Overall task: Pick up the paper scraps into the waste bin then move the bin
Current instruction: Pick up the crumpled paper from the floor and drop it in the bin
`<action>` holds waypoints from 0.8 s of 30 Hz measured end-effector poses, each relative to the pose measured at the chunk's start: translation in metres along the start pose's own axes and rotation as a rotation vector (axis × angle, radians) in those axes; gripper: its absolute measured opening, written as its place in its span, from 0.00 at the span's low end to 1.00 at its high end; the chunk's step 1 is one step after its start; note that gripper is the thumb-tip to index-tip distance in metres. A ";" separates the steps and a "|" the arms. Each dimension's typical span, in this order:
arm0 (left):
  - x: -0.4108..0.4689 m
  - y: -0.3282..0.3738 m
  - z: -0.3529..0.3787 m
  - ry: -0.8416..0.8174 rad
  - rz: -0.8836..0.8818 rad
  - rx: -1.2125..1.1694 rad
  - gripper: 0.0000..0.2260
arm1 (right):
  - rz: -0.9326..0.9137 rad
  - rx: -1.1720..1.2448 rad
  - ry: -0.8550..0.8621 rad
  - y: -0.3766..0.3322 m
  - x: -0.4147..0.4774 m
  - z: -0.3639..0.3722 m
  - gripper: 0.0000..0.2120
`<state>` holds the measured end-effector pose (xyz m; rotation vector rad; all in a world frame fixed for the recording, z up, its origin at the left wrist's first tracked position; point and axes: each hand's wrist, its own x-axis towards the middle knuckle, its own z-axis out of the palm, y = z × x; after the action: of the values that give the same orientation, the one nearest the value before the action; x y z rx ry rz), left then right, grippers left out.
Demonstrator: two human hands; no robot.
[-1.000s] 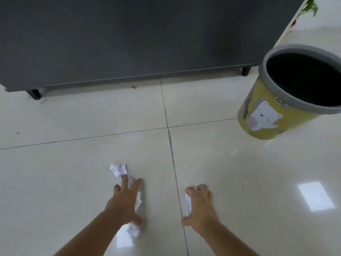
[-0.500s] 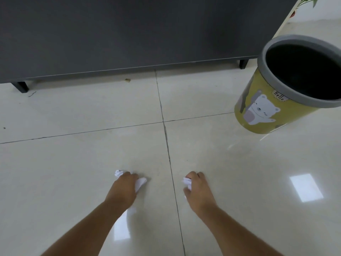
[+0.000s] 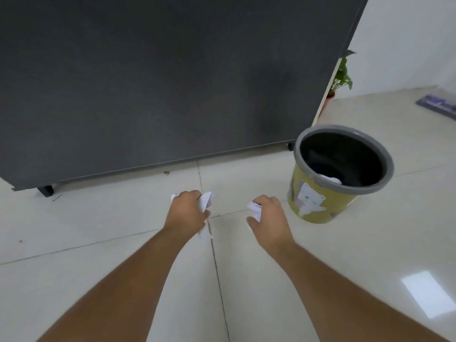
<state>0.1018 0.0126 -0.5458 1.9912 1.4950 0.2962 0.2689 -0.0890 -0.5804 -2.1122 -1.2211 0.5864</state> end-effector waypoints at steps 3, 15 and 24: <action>0.014 0.061 -0.026 0.049 0.061 -0.028 0.02 | -0.025 -0.042 0.082 -0.027 0.020 -0.056 0.12; 0.040 0.265 -0.058 0.170 0.376 -0.078 0.02 | 0.000 -0.013 0.417 -0.074 0.074 -0.250 0.18; 0.042 0.293 -0.031 0.141 0.423 -0.030 0.04 | 0.048 0.010 0.429 -0.055 0.081 -0.262 0.18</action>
<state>0.3294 0.0142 -0.3540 2.2898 1.1268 0.6419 0.4425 -0.0736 -0.3618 -2.1195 -0.9246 0.1428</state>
